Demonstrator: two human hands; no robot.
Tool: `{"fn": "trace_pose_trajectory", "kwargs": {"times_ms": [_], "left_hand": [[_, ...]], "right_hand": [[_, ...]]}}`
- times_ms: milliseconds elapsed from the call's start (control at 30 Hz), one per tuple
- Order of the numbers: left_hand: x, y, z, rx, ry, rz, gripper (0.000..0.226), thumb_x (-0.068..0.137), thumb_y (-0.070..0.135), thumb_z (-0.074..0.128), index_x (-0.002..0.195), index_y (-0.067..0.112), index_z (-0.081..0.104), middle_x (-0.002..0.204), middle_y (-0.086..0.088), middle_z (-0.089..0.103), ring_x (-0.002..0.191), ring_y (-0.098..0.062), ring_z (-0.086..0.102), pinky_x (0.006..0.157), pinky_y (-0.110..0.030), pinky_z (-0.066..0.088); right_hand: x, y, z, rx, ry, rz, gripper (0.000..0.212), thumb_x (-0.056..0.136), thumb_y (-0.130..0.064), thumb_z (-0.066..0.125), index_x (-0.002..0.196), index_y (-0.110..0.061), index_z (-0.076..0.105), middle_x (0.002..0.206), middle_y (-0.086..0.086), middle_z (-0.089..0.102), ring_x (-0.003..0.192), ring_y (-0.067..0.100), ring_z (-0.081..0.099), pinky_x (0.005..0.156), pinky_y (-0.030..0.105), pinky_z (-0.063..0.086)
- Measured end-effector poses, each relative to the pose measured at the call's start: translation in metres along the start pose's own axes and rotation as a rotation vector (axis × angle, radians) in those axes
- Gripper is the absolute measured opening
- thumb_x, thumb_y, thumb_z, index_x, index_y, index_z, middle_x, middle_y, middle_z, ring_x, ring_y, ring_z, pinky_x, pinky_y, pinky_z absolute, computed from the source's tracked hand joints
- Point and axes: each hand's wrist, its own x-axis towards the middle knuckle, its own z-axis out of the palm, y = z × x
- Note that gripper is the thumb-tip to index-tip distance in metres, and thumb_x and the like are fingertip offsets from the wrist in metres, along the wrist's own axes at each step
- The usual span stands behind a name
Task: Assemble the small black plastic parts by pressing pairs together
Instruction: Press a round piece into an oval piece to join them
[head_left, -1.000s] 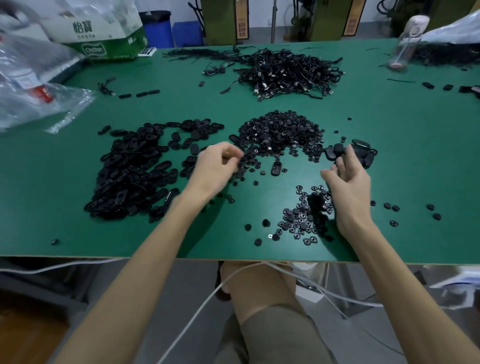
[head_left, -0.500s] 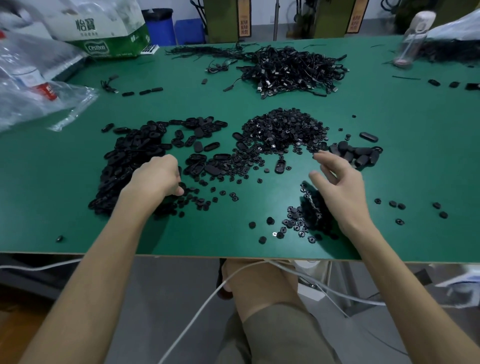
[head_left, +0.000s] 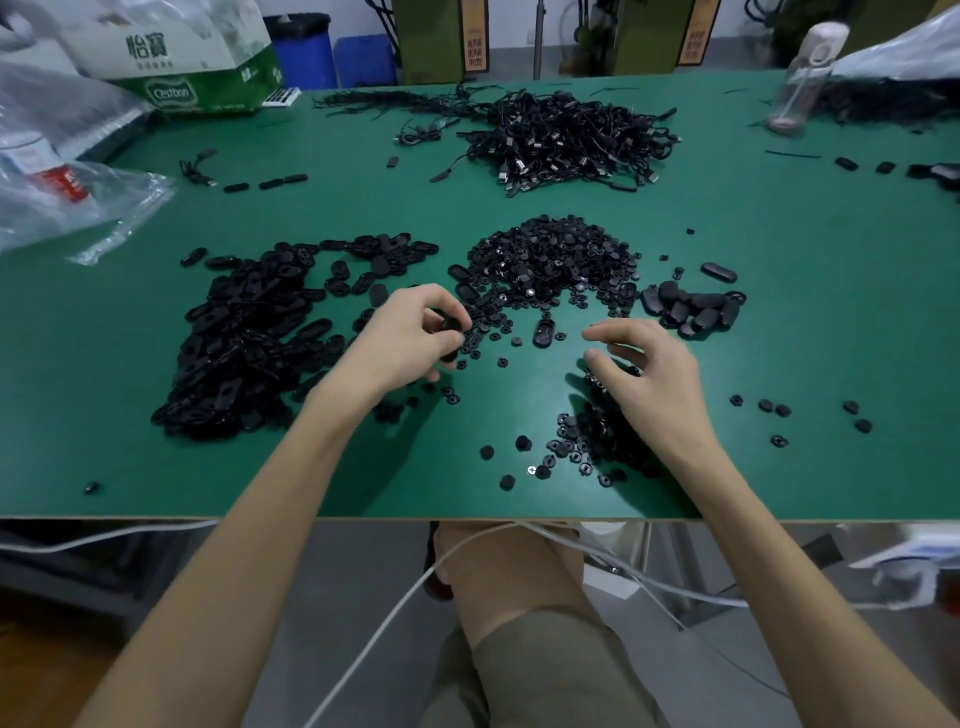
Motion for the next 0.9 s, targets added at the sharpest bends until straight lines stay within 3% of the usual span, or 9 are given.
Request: {"fn": "trace_pose_trajectory", "kwargs": {"times_ms": [167, 267, 333, 400, 533, 633, 900], "left_hand": [[0.007, 0.007, 0.023, -0.184, 0.033, -0.078, 0.022, 0.099, -0.006, 0.044, 0.098, 0.008, 0.06, 0.085, -0.01, 0.066, 0.064, -0.016, 0.068, 0.058, -0.031, 0.059], [0.012, 0.007, 0.032, 0.075, 0.074, 0.019, 0.033, 0.098, -0.001, 0.035, 0.092, 0.016, 0.063, 0.078, -0.002, 0.062, 0.058, -0.011, 0.055, 0.057, -0.021, 0.043], [0.013, 0.007, 0.037, 0.228, 0.025, 0.103, 0.034, 0.101, 0.003, 0.033, 0.097, 0.018, 0.064, 0.09, 0.005, 0.054, 0.073, -0.002, 0.05, 0.065, -0.021, 0.036], [0.013, 0.003, 0.041, 0.292, -0.039, 0.156, 0.029, 0.103, 0.008, 0.036, 0.105, 0.019, 0.062, 0.096, 0.011, 0.047, 0.084, -0.001, 0.048, 0.068, -0.02, 0.034], [0.014, -0.006, 0.045, 0.367, -0.046, 0.223, 0.007, 0.099, 0.024, 0.058, 0.106, 0.025, 0.061, 0.094, 0.008, 0.042, 0.078, -0.007, 0.047, 0.068, -0.024, 0.037], [0.016, -0.011, 0.045, 0.399, -0.052, 0.226, 0.016, 0.096, 0.035, 0.071, 0.104, 0.027, 0.06, 0.094, 0.011, 0.039, 0.08, -0.005, 0.046, 0.071, -0.027, 0.038], [0.022, -0.009, 0.053, 0.436, -0.033, 0.235, 0.015, 0.104, 0.031, 0.06, 0.102, 0.017, 0.059, 0.096, 0.006, 0.039, 0.081, -0.01, 0.046, 0.079, -0.034, 0.041]], "right_hand": [[-0.001, -0.001, 0.0, 0.013, -0.004, 0.013, 0.015, 0.096, -0.009, 0.068, 0.109, -0.014, 0.074, 0.117, -0.001, 0.068, 0.113, 0.012, 0.064, 0.107, 0.033, 0.05], [0.0, -0.001, -0.001, 0.014, -0.008, 0.019, 0.015, 0.096, -0.009, 0.067, 0.109, -0.013, 0.074, 0.118, 0.0, 0.068, 0.114, 0.014, 0.064, 0.107, 0.036, 0.05], [0.0, -0.001, -0.001, 0.018, -0.01, 0.023, 0.015, 0.096, -0.01, 0.067, 0.109, -0.013, 0.074, 0.118, 0.0, 0.068, 0.113, 0.014, 0.064, 0.107, 0.037, 0.051], [0.0, -0.001, -0.001, 0.016, -0.012, 0.027, 0.015, 0.097, -0.01, 0.067, 0.109, -0.014, 0.074, 0.118, -0.001, 0.068, 0.113, 0.015, 0.065, 0.107, 0.037, 0.051], [0.0, 0.0, -0.001, 0.016, -0.018, 0.032, 0.015, 0.097, -0.011, 0.067, 0.109, -0.016, 0.075, 0.117, -0.002, 0.068, 0.113, 0.015, 0.065, 0.106, 0.039, 0.051], [0.001, 0.0, -0.001, 0.015, -0.018, 0.033, 0.015, 0.096, -0.012, 0.067, 0.109, -0.016, 0.075, 0.117, -0.002, 0.069, 0.112, 0.016, 0.065, 0.105, 0.039, 0.052], [0.001, -0.001, 0.0, 0.034, -0.022, 0.052, 0.021, 0.096, -0.012, 0.068, 0.115, -0.018, 0.072, 0.117, -0.001, 0.07, 0.111, 0.015, 0.067, 0.104, 0.037, 0.053]]}}
